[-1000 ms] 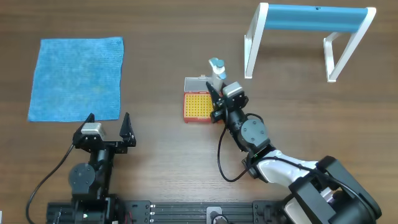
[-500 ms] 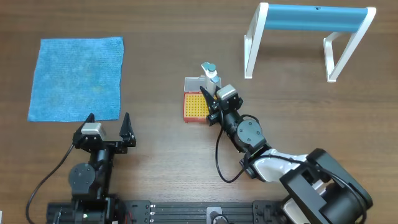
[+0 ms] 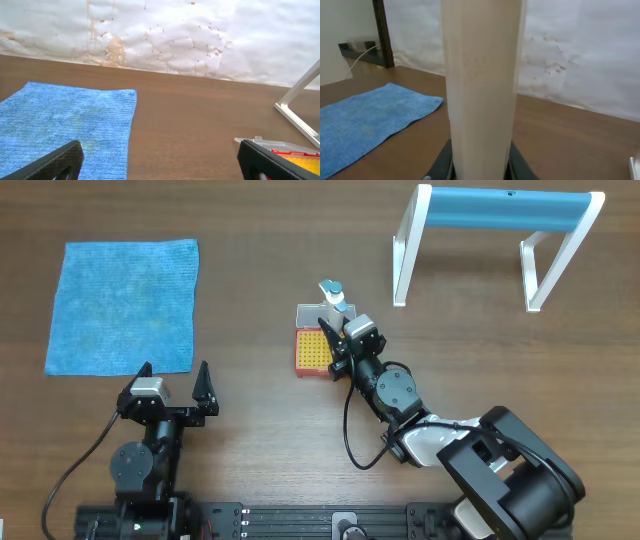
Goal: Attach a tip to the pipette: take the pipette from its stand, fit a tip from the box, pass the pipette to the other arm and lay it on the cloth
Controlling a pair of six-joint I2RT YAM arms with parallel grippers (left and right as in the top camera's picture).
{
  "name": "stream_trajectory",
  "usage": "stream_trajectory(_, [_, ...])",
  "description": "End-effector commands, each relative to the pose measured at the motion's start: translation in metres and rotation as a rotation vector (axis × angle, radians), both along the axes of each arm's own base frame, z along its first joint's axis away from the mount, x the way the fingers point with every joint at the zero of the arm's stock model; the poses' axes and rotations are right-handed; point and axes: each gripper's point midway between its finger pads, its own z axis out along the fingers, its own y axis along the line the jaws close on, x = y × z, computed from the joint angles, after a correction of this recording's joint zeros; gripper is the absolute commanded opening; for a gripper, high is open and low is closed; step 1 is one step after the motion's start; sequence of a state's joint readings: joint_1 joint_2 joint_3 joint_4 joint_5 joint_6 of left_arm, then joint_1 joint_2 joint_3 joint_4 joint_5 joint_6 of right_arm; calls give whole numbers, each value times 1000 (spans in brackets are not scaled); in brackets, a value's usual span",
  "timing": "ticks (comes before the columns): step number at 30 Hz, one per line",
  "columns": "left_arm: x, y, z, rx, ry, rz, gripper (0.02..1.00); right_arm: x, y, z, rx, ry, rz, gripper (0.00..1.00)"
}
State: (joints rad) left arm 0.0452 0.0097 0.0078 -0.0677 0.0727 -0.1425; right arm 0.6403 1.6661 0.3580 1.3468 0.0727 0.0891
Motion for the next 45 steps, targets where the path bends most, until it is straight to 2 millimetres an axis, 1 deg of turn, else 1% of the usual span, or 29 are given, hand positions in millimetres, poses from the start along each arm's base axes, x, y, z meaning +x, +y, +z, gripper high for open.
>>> stream_trajectory(1, [0, -2, -1, 0, 1, -15, 996, 5, 13, 6, 15, -16, 25, 71])
stream_trajectory(15, [0, -2, -1, 0, 1, -15, 996, 6, 13, -3, -4, 10, 24, 71])
stream_trajectory(23, [0, -2, -1, 0, 1, -15, 996, 7, 13, -4, -8, 15, 20, 71])
stream_trajectory(31, [0, -2, -1, 0, 1, -15, 996, 7, 13, -13, -28, 44, 20, 71])
stream_trajectory(37, [0, -2, -1, 0, 1, -15, 996, 5, 16, -10, -21, 38, 43, 73])
stream_trajectory(41, [0, -2, -1, 0, 1, -15, 996, 4, 15, 0, -11, 17, 42, 71])
stream_trajectory(45, [0, -2, -1, 0, 1, -15, 996, 3, 15, -2, -18, 27, 42, 75])
